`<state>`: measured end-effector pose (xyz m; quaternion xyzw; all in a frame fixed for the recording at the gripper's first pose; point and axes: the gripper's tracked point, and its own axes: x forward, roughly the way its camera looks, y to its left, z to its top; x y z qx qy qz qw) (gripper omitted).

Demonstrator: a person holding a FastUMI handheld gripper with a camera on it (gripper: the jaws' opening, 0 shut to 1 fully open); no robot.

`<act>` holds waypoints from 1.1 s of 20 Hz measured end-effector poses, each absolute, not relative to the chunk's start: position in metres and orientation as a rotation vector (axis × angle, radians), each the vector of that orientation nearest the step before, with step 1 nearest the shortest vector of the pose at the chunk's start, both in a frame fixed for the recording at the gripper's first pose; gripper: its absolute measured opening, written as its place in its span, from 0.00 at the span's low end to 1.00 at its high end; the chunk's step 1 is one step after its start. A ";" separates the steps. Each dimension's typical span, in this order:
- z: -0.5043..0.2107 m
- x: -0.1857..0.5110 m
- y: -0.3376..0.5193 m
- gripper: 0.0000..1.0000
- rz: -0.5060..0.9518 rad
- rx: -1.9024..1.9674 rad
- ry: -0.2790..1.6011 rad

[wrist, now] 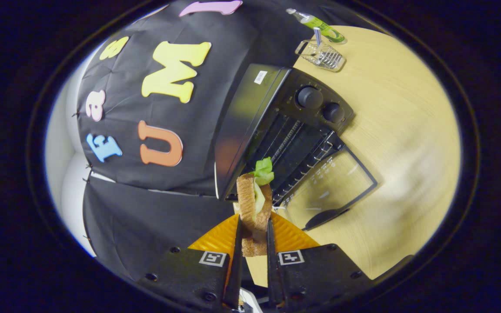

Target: Open the toaster oven, put the food inside, and close the toaster oven door.

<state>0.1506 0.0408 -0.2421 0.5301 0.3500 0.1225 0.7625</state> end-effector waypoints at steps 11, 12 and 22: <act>-0.292 0.260 0.030 0.30 0.075 1.323 0.550; -0.297 0.269 0.030 0.30 0.058 1.350 0.529; -0.320 0.300 0.069 0.35 0.005 1.279 0.544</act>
